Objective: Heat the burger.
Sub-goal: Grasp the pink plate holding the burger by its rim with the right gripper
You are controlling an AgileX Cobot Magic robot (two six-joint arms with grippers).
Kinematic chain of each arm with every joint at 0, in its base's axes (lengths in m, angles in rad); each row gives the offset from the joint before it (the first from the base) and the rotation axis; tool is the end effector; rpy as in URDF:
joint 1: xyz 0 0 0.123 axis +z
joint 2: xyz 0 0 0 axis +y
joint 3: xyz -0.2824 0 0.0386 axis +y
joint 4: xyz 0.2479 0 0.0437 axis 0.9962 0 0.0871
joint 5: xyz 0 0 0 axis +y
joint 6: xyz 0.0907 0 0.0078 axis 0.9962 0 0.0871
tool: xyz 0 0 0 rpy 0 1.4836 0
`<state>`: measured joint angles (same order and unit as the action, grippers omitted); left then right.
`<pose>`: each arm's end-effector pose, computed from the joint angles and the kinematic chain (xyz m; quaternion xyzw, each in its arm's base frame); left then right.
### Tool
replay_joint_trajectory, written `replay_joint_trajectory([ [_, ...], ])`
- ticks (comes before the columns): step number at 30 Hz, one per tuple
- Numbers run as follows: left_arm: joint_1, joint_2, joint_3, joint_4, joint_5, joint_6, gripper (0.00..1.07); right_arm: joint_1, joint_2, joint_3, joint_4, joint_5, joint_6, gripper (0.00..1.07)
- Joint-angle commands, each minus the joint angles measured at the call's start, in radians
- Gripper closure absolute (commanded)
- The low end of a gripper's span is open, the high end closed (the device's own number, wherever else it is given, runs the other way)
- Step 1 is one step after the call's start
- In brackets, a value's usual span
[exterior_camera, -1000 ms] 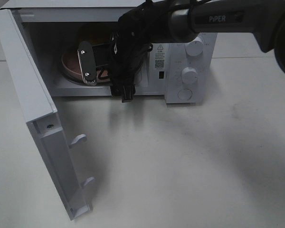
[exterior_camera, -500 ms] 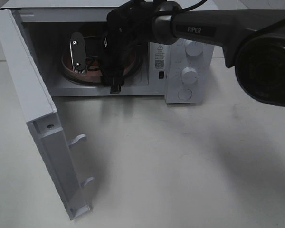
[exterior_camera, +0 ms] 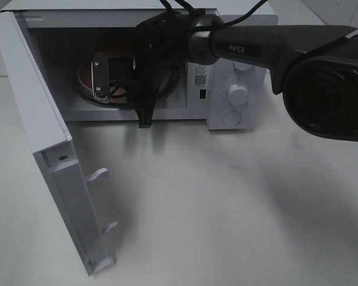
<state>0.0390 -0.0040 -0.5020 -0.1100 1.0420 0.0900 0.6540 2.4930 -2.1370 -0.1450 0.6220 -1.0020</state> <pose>-0.0049 -0.0088 0.2796 0.0233 0.8451 -0.0206 0.5337 0.4438 0.3305 0.1471 -0.7206 0.6054 -0.1161 0.3173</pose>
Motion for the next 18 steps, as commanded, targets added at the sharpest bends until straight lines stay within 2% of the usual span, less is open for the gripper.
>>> replay_joint_trajectory([
  [1,0.004,-0.021,0.004,-0.002,-0.003,0.003,0.09,-0.012,0.007,-0.006,-0.027,-0.059,0.013,1.07],
  [18,0.004,-0.021,0.004,-0.002,-0.003,0.003,0.09,0.001,-0.041,0.024,-0.028,-0.032,-0.031,1.07],
])
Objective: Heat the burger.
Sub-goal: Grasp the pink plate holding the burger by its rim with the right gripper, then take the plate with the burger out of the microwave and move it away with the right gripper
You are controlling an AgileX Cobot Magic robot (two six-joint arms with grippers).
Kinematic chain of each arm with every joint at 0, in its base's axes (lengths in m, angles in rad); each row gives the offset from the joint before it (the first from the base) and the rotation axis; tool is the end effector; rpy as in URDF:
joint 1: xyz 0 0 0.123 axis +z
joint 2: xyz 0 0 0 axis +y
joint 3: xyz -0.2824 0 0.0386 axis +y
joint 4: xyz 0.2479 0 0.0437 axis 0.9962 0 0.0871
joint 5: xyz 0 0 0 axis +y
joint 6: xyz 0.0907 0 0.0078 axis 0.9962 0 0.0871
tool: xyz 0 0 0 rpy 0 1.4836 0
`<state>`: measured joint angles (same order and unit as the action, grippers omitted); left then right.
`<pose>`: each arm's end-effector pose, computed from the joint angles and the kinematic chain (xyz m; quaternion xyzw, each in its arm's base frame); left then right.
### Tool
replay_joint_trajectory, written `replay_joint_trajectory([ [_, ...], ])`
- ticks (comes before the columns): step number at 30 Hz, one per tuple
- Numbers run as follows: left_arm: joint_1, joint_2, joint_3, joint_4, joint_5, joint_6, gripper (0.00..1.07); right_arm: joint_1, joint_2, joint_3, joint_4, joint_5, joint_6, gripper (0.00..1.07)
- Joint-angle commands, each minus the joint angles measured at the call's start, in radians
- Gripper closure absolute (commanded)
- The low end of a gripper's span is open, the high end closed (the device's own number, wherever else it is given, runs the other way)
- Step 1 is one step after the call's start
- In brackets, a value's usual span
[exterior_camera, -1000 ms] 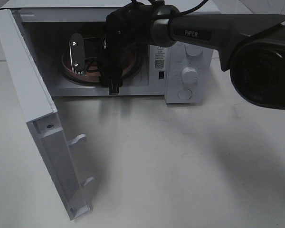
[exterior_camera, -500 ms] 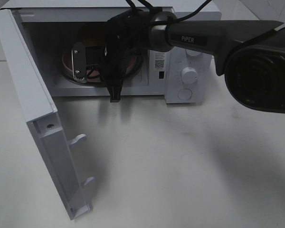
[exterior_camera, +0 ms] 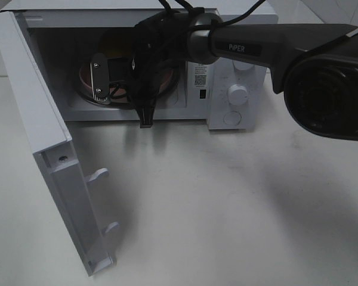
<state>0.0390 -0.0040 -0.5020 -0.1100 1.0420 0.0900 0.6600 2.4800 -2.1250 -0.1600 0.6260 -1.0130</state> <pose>-0.0049 -0.0088 0.2796 0.0233 0.8451 -0.0206 0.5337 0.4407 0.3313 0.1505 -0.7285 0.5962 -0.1228 0.3143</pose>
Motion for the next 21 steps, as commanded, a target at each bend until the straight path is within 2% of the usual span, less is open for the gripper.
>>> replay_joint_trajectory([
  [1,0.004,-0.021,0.004,-0.002,-0.003,0.003,0.09,0.002,-0.039,0.034,-0.011,-0.042,-0.048,1.07],
  [10,0.004,-0.021,0.004,-0.002,-0.003,0.003,0.09,0.005,-0.124,0.171,-0.012,-0.150,-0.115,1.07],
  [15,0.004,-0.021,0.004,-0.002,-0.003,0.003,0.09,0.005,-0.201,0.306,-0.014,-0.282,-0.116,1.07],
  [16,0.004,-0.021,0.004,-0.002,-0.003,0.003,0.09,0.005,-0.201,0.306,-0.014,-0.282,-0.116,1.07],
  [18,0.004,-0.021,0.004,-0.002,-0.003,0.003,0.09,0.005,-0.259,0.406,-0.014,-0.387,-0.139,1.07],
  [21,0.004,-0.021,0.004,-0.002,-0.003,0.003,0.09,0.005,-0.275,0.434,-0.014,-0.413,-0.151,1.07],
])
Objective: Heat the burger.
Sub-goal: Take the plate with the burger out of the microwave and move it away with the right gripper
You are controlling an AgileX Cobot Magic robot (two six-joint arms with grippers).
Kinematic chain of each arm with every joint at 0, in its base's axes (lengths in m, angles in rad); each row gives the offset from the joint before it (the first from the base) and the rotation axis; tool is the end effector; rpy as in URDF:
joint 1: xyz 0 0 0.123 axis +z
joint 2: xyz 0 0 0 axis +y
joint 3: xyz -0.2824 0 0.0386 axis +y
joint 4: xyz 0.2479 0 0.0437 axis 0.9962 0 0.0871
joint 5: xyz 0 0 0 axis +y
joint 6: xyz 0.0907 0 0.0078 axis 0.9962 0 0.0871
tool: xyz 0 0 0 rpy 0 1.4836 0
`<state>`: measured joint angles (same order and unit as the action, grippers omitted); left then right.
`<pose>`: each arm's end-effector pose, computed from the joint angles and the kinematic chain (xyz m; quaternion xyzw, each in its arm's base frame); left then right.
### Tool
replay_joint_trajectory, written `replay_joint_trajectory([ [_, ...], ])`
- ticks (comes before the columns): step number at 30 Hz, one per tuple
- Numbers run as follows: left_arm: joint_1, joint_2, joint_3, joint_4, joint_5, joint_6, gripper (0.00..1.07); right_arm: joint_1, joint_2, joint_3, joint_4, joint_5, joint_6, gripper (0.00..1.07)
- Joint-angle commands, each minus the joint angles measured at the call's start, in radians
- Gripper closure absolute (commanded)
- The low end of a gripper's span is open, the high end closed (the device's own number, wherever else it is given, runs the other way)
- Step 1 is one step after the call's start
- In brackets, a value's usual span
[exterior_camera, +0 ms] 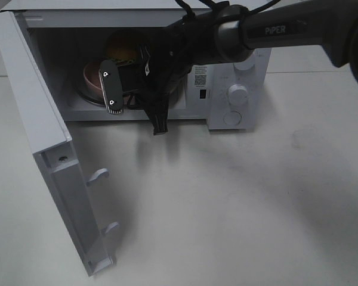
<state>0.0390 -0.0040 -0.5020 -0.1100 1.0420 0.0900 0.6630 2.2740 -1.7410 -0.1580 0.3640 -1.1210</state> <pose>-0.0049 -0.0088 0.2796 0.0233 0.8451 -0.0206 0.5337 0.4056 0.3103 0.1595 -0.7568 0.5360 -0.1361 0.3484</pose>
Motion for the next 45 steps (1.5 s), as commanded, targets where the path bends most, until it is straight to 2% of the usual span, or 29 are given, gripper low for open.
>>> replay_joint_trajectory([
  [1,0.004,-0.021,0.004,-0.002,-0.003,0.003,0.09,0.002,-0.095,0.104,-0.016,-0.186,-0.056,1.07],
  [5,0.004,-0.021,0.004,-0.002,-0.003,0.003,0.09,0.002,-0.155,0.209,-0.016,-0.224,-0.055,1.07],
  [8,0.004,-0.021,0.004,-0.002,-0.003,0.003,0.09,0.002,-0.165,0.227,-0.016,-0.237,-0.055,1.07],
  [10,0.004,-0.021,0.004,-0.002,-0.003,0.003,0.09,0.002,-0.213,0.323,-0.016,-0.293,-0.055,1.07],
  [11,0.004,-0.021,0.004,-0.002,-0.003,0.003,0.09,0.002,-0.213,0.323,-0.016,-0.293,-0.055,1.07],
  [13,0.004,-0.021,0.004,-0.002,-0.003,0.003,0.09,0.002,-0.252,0.395,-0.016,-0.339,-0.055,1.07],
  [16,0.004,-0.021,0.004,-0.002,-0.003,0.003,0.09,0.002,-0.260,0.414,-0.016,-0.349,-0.055,1.07],
  [18,0.004,-0.021,0.004,-0.002,-0.003,0.003,0.09,0.004,-0.306,0.499,-0.017,-0.371,-0.055,1.07],
  [20,0.004,-0.021,0.004,-0.002,-0.003,0.003,0.09,0.004,-0.318,0.516,-0.019,-0.379,-0.055,1.07],
  [27,0.004,-0.021,0.004,-0.002,-0.003,0.003,0.09,0.004,-0.421,0.670,-0.024,-0.439,-0.057,1.07],
  [45,0.004,-0.021,0.004,-0.002,-0.003,0.003,0.09,0.004,-0.644,0.910,-0.070,-0.457,-0.052,1.07],
])
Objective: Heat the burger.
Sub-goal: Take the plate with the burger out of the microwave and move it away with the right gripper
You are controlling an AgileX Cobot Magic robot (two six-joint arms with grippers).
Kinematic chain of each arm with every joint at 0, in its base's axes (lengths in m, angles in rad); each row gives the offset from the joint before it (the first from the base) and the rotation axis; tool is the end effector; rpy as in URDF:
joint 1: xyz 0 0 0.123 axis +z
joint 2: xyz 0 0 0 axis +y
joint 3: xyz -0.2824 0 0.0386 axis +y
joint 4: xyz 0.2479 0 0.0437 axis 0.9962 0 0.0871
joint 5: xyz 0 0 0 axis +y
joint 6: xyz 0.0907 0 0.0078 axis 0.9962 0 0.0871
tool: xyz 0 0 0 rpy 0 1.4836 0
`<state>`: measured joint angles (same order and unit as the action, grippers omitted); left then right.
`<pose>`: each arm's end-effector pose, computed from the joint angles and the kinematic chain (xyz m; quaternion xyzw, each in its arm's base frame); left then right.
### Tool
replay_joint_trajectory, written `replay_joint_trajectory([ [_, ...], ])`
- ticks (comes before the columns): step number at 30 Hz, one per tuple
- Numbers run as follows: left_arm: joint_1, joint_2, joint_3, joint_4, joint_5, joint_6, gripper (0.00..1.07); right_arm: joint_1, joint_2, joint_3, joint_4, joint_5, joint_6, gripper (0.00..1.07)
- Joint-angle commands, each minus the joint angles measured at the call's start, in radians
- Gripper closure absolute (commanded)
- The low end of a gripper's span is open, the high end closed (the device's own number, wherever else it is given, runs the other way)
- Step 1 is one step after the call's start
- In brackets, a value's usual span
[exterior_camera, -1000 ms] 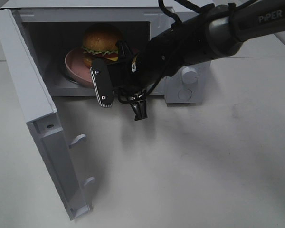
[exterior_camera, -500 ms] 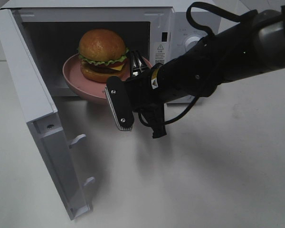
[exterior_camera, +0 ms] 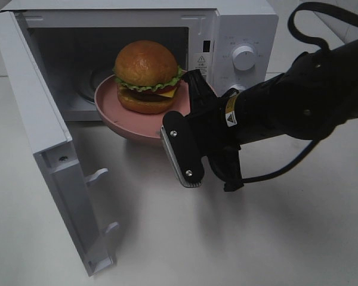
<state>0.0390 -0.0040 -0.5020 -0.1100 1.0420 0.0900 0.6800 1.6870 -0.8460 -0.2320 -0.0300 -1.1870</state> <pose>-0.0049 -0.0088 0.2796 0.0233 0.8451 -0.0206 0.5337 0.2617 0.2124 0.1830 -0.7914 0.4529 -0.1453 0.3840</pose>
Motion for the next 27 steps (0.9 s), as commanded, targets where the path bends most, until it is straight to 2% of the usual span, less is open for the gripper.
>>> replay_joint_trajectory([
  [1,0.004,-0.021,0.004,-0.002,-0.003,0.003,0.09,-0.013,-0.084,0.038,0.004,-0.063,0.014,1.07],
  [27,0.004,-0.021,0.004,-0.002,-0.003,0.003,0.09,-0.013,-0.427,0.276,0.005,0.067,0.017,1.07],
])
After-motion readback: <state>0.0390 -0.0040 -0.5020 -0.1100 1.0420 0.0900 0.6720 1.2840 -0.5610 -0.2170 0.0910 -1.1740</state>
